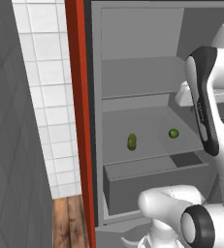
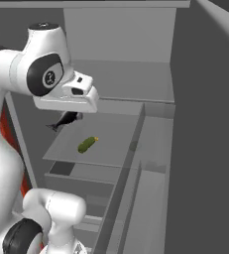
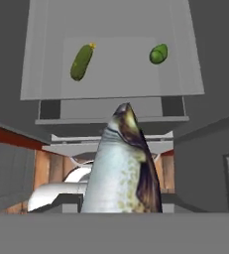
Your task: Gather the cucumber and avocado from the fridge and place them on a tray on the dining counter. Then gather the fishs from the fridge and place them on the other tray.
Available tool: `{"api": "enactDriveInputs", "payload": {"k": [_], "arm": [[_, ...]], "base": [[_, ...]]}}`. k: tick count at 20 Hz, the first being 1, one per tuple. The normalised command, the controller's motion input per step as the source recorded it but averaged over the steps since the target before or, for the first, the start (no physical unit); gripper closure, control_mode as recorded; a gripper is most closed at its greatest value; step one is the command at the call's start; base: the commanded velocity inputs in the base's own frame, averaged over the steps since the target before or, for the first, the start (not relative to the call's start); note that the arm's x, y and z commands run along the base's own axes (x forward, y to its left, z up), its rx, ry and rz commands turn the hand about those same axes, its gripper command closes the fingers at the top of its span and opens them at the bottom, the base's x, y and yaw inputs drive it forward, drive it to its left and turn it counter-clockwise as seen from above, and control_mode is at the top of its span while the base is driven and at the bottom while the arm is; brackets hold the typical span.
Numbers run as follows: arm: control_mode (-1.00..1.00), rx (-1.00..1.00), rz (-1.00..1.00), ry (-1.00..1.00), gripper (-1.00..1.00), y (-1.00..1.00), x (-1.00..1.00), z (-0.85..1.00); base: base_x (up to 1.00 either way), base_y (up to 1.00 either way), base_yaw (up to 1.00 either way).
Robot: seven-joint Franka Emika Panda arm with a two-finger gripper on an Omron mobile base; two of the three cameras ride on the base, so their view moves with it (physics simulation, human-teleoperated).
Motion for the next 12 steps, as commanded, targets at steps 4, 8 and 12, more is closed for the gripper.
{"api": "enactDriveInputs", "payload": {"k": [4,8,12], "arm": [[-1.00,0.00,0.05,0.00,1.00,0.31,-0.63,-0.49],[-1.00,0.00,0.00,0.04,1.00,0.35,-0.40,-0.09],[-1.00,0.00,0.00,0.00,1.00,0.04,-0.22,-0.18]], "base": [[0.00,0.00,0.00],[0.00,0.00,0.00],[0.00,0.00,0.00]]}}
